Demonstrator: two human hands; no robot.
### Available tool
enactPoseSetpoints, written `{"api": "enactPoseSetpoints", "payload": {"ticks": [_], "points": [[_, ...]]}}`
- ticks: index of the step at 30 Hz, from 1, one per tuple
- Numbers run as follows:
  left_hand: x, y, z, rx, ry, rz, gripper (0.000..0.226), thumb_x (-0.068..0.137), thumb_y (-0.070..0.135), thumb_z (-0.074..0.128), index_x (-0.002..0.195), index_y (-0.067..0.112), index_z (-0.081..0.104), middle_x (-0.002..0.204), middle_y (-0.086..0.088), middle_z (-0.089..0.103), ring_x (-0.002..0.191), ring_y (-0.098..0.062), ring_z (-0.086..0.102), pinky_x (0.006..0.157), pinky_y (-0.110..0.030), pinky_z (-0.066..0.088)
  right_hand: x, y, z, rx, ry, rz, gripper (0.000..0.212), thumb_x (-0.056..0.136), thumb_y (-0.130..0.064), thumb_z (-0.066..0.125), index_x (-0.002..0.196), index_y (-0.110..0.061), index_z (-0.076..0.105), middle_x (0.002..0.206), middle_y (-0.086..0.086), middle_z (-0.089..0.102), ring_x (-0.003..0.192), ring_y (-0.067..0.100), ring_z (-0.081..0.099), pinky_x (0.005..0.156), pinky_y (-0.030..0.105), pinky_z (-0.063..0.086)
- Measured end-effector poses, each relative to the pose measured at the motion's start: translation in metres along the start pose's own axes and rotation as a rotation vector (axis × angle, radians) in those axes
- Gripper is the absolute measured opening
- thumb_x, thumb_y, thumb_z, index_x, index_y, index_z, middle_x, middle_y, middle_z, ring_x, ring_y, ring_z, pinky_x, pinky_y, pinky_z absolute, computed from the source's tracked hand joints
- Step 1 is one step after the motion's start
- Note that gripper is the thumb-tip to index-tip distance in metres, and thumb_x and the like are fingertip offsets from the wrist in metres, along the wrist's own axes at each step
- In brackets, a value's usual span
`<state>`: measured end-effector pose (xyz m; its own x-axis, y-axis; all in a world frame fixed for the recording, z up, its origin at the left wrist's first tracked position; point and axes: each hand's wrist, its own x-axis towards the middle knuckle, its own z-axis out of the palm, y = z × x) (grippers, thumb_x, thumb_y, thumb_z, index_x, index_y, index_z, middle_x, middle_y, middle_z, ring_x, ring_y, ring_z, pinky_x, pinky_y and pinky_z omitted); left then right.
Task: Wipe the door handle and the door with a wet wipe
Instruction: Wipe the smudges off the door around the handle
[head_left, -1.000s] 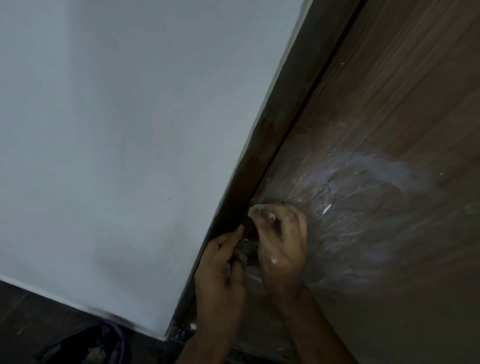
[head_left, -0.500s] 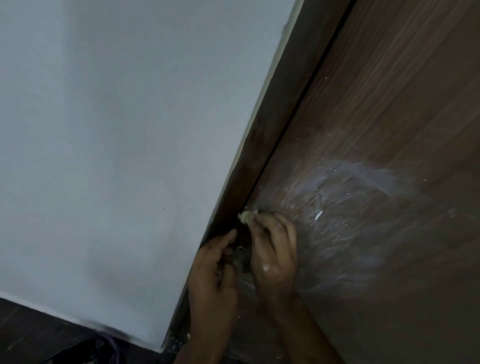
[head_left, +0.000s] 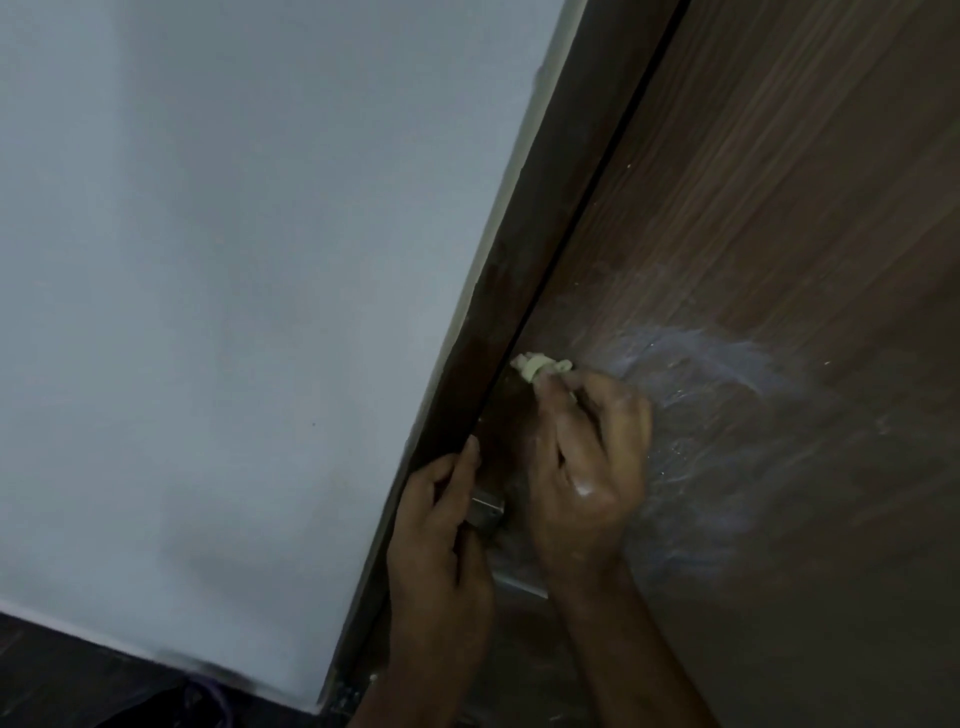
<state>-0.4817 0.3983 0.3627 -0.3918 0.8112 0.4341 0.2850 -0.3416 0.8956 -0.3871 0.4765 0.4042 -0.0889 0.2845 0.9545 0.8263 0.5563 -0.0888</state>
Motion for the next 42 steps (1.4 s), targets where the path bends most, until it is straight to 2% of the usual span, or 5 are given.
{"api": "enactPoseSetpoints", "payload": {"ticks": [7,14,20,38,42], "points": [[0.007,0.006,0.002,0.041,0.032,-0.008,0.059,0.077,-0.007,0.049,0.132,0.012,0.061,0.12,0.0,0.06,0.114,0.019,0.046,0.095,0.0,0.034,-0.051,-0.008,0.001,0.091,-0.362,-0.046,0.027,0.086,0.003,0.075,0.111,0.01,0.07,0.112,0.019,0.069,0.108,0.029,0.06,0.096,0.035,0.052],[0.017,0.022,0.003,0.048,-0.025,0.063,0.065,0.078,-0.01,0.054,0.137,0.017,0.057,0.12,-0.003,0.059,0.107,-0.011,0.058,0.092,-0.008,0.043,0.019,0.005,-0.015,-0.001,0.075,0.021,0.015,0.094,0.001,0.066,0.107,0.004,0.074,0.103,0.015,0.068,0.094,0.024,0.063,0.096,0.021,0.045],[0.025,0.032,0.005,0.079,-0.01,0.108,0.058,0.077,-0.004,0.052,0.132,0.012,0.061,0.121,-0.005,0.062,0.109,-0.002,0.054,0.093,0.0,0.037,-0.025,-0.001,-0.011,0.042,-0.288,-0.049,0.027,0.086,0.001,0.076,0.111,0.011,0.07,0.112,0.021,0.069,0.103,0.034,0.064,0.097,0.034,0.051],[0.023,0.032,0.007,0.104,-0.057,0.144,0.062,0.081,-0.016,0.057,0.135,0.013,0.059,0.118,-0.006,0.061,0.106,-0.007,0.057,0.093,0.001,0.037,0.018,0.027,-0.043,0.032,0.266,0.21,0.011,0.09,-0.001,0.072,0.101,0.002,0.075,0.099,0.013,0.065,0.098,0.012,0.064,0.085,0.02,0.053],[0.024,0.032,0.011,0.09,-0.067,0.156,0.057,0.08,-0.009,0.054,0.134,0.011,0.06,0.12,-0.007,0.061,0.108,-0.003,0.055,0.093,0.001,0.036,-0.021,0.006,-0.024,0.046,-0.146,0.079,0.019,0.093,-0.004,0.069,0.111,0.004,0.072,0.114,0.016,0.068,0.108,0.025,0.065,0.093,0.033,0.056]]}}
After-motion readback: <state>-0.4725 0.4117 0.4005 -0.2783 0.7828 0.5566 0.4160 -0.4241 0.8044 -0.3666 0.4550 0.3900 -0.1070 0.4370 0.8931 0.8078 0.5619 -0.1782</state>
